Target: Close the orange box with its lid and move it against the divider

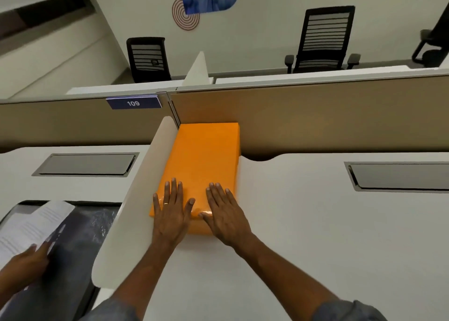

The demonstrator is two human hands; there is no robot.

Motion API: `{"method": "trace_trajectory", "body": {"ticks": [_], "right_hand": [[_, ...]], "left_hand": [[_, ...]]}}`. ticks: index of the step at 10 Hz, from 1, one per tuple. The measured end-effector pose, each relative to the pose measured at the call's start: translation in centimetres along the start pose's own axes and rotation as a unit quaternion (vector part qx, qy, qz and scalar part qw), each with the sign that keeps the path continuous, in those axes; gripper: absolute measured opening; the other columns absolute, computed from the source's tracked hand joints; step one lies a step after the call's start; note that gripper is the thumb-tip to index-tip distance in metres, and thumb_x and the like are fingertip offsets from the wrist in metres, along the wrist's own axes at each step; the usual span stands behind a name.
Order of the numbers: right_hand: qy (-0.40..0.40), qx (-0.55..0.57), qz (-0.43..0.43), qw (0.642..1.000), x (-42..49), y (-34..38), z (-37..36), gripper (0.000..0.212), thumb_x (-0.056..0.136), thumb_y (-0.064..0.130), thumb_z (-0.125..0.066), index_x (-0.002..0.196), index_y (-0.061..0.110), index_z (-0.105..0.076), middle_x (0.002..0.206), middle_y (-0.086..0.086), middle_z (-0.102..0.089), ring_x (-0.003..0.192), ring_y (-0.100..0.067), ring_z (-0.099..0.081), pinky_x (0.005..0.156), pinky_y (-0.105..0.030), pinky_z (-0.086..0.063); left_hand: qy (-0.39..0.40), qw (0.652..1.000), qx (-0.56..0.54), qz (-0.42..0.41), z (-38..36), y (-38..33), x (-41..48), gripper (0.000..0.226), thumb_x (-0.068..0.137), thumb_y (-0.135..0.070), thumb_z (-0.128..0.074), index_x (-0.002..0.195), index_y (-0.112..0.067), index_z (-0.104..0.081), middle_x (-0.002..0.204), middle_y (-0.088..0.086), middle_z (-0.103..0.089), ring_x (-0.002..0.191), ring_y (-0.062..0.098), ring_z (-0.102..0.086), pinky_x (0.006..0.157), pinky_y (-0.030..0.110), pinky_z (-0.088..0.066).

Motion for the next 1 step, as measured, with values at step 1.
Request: {"method": "trace_trajectory", "body": {"ticks": [1], "right_hand": [[-0.037,0.021,-0.055,0.998,-2.95,-2.88,2.68,0.068,0.106,0.051,-0.019,0.158,0.008,-0.014,0.168,-0.010,-0.010,0.155,-0.022,-0.002,0.126,-0.044,-0.010]], "left_hand": [[-0.036,0.998,-0.022,-0.051,1.93,-3.27,-0.95,0.073,0.098,-0.059,-0.009,0.156,-0.014,-0.010,0.166,0.007,-0.002,0.153,0.022,0.004,0.122,0.052,-0.002]]}}
Point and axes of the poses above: each hand's wrist, its own x-axis towards the middle knuckle, its own z-axis out of the back of the hand, y = z × x, the point moved 3 cm from there along x, towards the middle knuckle
